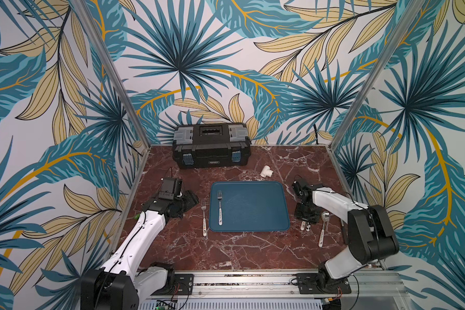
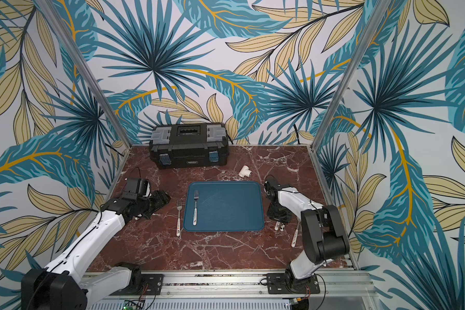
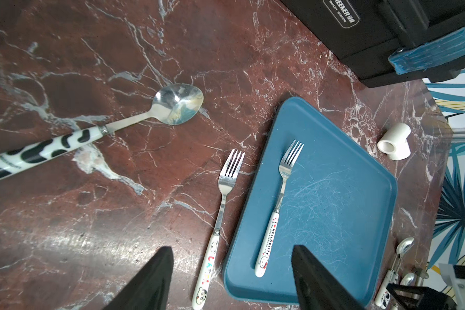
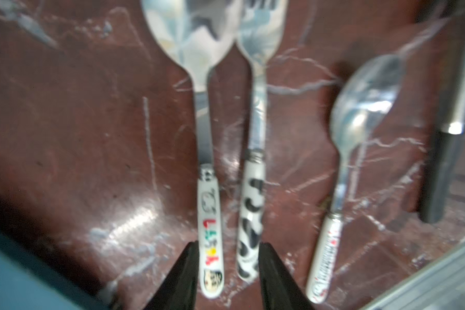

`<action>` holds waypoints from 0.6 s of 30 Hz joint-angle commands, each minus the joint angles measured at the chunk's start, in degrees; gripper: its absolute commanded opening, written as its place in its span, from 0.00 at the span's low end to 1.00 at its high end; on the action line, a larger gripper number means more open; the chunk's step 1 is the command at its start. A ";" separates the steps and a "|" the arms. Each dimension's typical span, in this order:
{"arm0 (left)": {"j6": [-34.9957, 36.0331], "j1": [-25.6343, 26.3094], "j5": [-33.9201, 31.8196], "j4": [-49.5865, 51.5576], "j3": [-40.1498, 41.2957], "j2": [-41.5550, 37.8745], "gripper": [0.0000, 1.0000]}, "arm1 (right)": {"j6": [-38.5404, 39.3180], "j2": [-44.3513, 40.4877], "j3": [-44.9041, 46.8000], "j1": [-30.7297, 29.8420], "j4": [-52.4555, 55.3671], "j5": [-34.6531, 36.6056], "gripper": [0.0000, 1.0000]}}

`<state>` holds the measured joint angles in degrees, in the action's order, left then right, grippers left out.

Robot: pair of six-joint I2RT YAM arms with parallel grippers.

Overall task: Set the spoon and fork side by side
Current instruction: Place the spoon at the center of the board, then pick up the spoon from the center of the board.

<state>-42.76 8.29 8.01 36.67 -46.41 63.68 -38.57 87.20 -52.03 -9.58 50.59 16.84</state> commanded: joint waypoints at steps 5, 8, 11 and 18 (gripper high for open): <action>5.35 -0.46 -1.76 0.47 -2.14 -0.58 0.77 | -3.72 -11.35 8.86 9.06 6.89 2.60 0.44; 6.14 -0.42 -1.53 0.89 -2.45 -0.49 0.77 | -3.97 -9.45 7.84 12.74 7.63 0.69 0.44; 6.24 -0.47 -0.91 0.70 -2.15 -0.46 0.78 | -4.17 -7.00 8.53 16.99 6.04 -1.68 0.45; 6.70 -0.56 -1.00 -0.10 -1.57 0.44 0.78 | -3.84 -1.41 9.35 19.51 2.12 -7.72 0.45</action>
<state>-37.32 8.27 7.31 36.95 -46.44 63.72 -41.82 84.07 -44.53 9.41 54.22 12.25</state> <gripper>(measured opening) 0.777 0.454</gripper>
